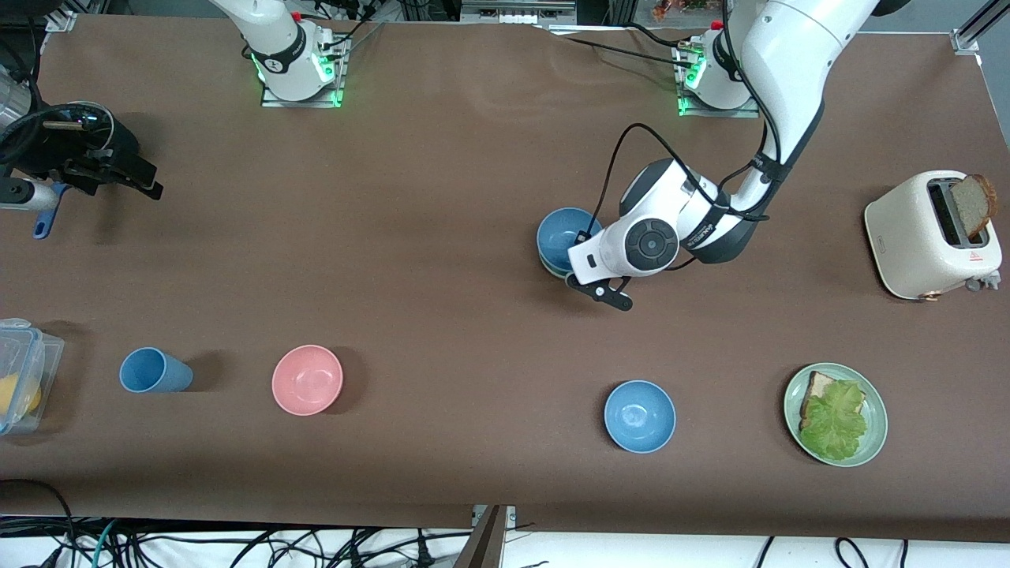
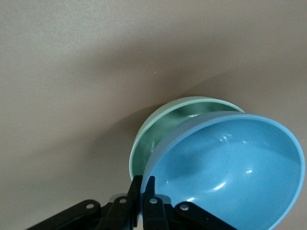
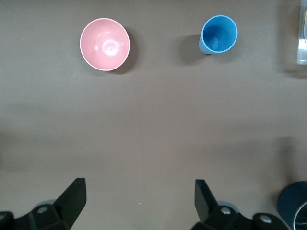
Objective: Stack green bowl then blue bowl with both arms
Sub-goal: 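Open the left gripper to release the blue bowl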
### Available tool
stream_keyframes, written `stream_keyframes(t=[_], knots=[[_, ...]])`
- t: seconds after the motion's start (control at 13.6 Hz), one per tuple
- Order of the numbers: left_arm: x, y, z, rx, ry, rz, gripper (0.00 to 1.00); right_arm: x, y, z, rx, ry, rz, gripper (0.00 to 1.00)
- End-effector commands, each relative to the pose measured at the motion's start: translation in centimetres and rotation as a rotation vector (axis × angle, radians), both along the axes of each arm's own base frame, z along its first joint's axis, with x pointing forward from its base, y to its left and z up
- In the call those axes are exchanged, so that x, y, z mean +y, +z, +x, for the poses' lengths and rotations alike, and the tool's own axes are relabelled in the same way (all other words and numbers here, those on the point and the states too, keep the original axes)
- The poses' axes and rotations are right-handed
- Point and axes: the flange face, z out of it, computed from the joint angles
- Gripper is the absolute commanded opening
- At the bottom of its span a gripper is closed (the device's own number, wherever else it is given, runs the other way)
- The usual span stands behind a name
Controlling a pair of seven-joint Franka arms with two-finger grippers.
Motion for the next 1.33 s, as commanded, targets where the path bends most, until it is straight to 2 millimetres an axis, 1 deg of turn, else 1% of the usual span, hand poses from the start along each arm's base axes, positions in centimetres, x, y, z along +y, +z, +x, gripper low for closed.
stream_keyframes(t=[0.0, 0.07, 0.15, 0.3, 0.37, 0.52, 0.66, 0.74, 0.81, 0.96, 1.03, 1.18, 1.25], knots=[[0.0, 0.0, 0.1, -0.023, 0.01, 0.027, 0.48, -0.4, 0.7, 0.1, -0.005, 0.012, -0.008, 1.0], [0.0, 0.0, 0.1, -0.019, 0.066, 0.05, 0.99, -0.4, 0.7, 0.1, -0.005, 0.012, -0.008, 1.0], [-0.2, 0.3, -0.1, -0.018, 0.101, 0.065, 1.0, -0.4, 0.6, 0.1, -0.003, 0.012, -0.008, 1.0], [-0.7, 1.2, -0.4, -0.015, 0.093, 0.078, 1.0, -0.4, 0.6, 0.1, -0.003, 0.012, -0.008, 1.0], [0.0, 2.4, 0.1, -0.013, 0.096, 0.088, 1.0, -0.4, 0.6, 0.1, -0.003, 0.012, -0.008, 1.0], [1.7, 6.2, 1.6, -0.024, 0.116, 0.1, 1.0, -0.4, 0.6, 0.1, -0.003, 0.012, -0.008, 1.0], [4.4, 10.7, 3.6, -0.05, 0.157, 0.108, 1.0, -0.4, 0.6, 0.1, -0.003, 0.012, -0.008, 1.0], [5.7, 12.6, 4.5, -0.058, 0.178, 0.107, 1.0, -0.4, 0.6, 0.1, -0.003, 0.012, -0.008, 1.0], [6.3, 14.2, 4.9, -0.066, 0.19, 0.11, 1.0, -0.4, 0.6, 0.1, -0.003, 0.012, -0.008, 1.0], [7.3, 16.8, 6.0, -0.085, 0.213, 0.103, 1.0, -0.4, 0.6, 0.1, -0.003, 0.012, -0.008, 1.0], [8.0, 17.7, 6.4, -0.092, 0.224, 0.102, 1.0, -0.4, 0.6, 0.1, -0.003, 0.012, -0.008, 1.0], [10.4, 19.5, 7.9, -0.121, 0.264, 0.1, 1.0, -0.4, 0.6, 0.1, -0.003, 0.012, -0.008, 1.0], [11.3, 20.3, 8.3, -0.123, 0.278, 0.1, 1.0, -0.4, 0.6, 0.1, -0.003, 0.012, -0.008, 1.0]])
